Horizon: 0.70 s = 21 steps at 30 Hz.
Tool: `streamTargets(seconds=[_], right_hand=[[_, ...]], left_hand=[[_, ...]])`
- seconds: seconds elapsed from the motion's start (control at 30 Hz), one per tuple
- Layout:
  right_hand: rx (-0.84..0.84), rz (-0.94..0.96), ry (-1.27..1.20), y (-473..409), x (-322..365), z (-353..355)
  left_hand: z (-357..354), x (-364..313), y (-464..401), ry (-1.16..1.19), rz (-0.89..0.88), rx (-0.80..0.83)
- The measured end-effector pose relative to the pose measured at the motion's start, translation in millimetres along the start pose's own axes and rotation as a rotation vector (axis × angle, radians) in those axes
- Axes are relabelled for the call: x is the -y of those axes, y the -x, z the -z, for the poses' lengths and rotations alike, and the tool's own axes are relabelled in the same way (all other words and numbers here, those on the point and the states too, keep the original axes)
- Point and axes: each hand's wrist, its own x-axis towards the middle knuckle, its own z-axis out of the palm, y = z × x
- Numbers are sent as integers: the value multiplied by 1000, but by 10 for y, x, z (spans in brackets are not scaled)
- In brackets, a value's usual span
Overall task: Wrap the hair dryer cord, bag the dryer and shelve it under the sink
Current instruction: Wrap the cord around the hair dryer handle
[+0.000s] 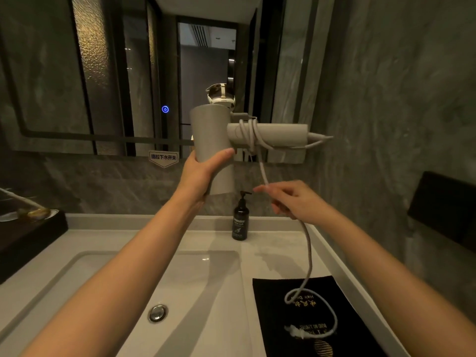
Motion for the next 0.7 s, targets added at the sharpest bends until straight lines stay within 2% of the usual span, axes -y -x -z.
streamTargets(seconds=[0.2, 0.37, 0.57, 0.7], right_hand=[[11, 37, 270, 90, 135, 42], [-111, 113, 457, 78, 284, 239], [-298, 298, 469, -82, 427, 419], [-273, 364, 414, -118, 484, 451]], left_hand=[[60, 84, -40, -225, -68, -180], [162, 149, -81, -479, -139, -212], [301, 123, -99, -674, -180, 14], [342, 57, -24, -672, -173, 260]])
